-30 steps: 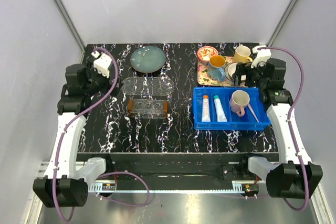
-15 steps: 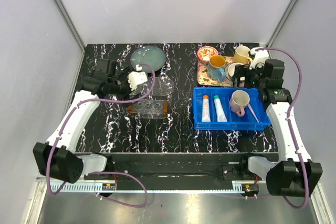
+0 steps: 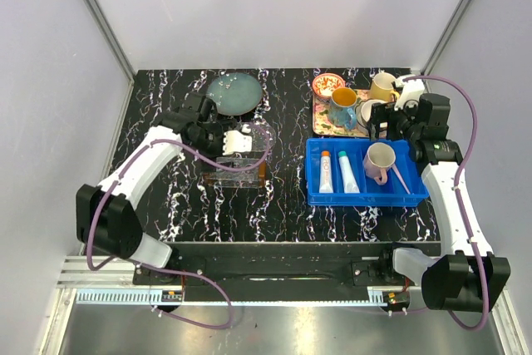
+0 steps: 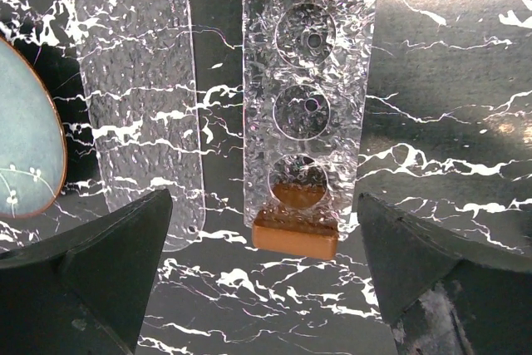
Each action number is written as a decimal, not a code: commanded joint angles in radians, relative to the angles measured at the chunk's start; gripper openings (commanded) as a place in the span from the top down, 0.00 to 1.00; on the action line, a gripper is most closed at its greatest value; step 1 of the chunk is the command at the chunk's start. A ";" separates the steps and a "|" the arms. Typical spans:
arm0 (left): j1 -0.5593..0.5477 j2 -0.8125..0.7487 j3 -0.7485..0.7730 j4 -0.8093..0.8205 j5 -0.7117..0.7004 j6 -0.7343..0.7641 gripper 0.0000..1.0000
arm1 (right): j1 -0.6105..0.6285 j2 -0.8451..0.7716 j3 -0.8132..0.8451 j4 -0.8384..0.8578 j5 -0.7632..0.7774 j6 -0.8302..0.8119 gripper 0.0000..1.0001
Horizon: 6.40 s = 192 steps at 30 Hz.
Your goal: Prepare toiletry sets of a toothbrush and toothpaste on the tray
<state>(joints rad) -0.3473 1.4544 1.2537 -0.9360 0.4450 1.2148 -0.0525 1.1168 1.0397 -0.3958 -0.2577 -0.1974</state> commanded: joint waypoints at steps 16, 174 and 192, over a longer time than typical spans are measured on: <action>-0.042 0.222 0.142 -0.115 0.006 0.092 0.01 | 0.005 0.003 0.036 0.009 -0.055 -0.030 0.00; 0.169 0.709 0.641 -0.112 -0.026 0.215 0.66 | 0.005 0.067 0.016 0.006 -0.061 -0.083 0.00; 0.169 0.725 0.642 -0.152 -0.066 0.236 0.64 | 0.005 0.072 0.016 0.005 -0.061 -0.085 0.00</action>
<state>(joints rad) -0.1852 2.1689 1.8587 -1.0504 0.3939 1.4246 -0.0525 1.1870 1.0397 -0.4023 -0.3237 -0.2695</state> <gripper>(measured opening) 0.798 0.994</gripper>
